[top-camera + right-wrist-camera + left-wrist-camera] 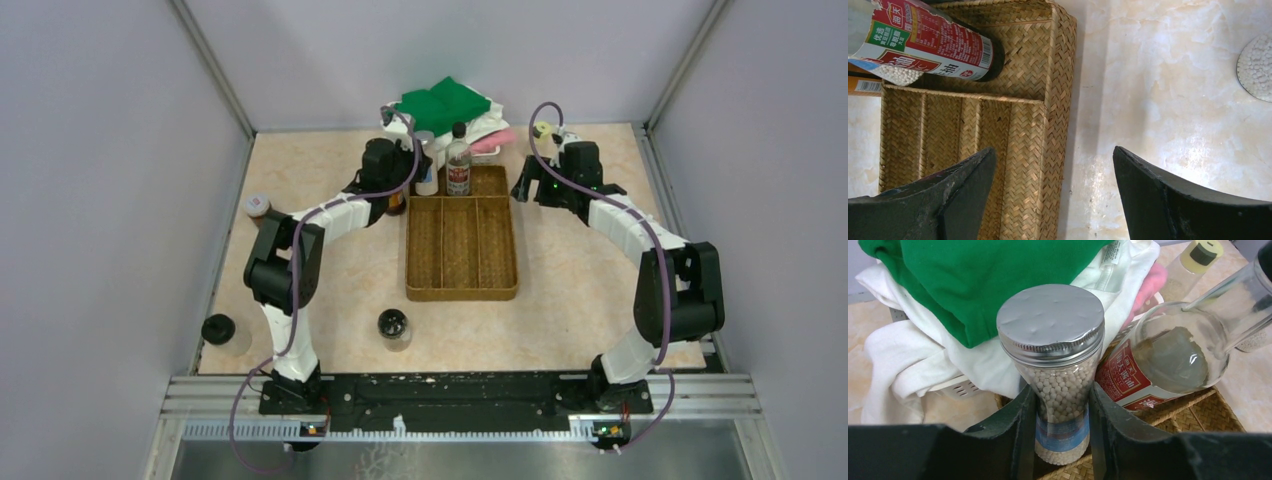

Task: Organize the condiment bottles
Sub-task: Place the bottle in the storage box.

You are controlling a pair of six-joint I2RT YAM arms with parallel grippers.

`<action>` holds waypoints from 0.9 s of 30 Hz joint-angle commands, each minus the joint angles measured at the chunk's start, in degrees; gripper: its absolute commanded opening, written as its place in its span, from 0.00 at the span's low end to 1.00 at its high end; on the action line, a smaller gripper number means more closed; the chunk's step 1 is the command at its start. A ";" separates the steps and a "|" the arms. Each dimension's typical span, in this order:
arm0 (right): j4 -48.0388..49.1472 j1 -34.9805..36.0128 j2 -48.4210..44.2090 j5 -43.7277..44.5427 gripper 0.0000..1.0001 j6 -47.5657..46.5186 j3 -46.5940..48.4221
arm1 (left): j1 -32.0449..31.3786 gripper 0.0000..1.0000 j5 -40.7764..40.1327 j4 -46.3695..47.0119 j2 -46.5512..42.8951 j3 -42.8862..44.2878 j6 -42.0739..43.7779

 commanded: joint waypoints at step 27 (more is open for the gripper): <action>4.25 0.27 1.27 -3.06 0.86 0.28 -1.87 | -0.29 0.67 -4.38 8.27 0.12 0.87 3.89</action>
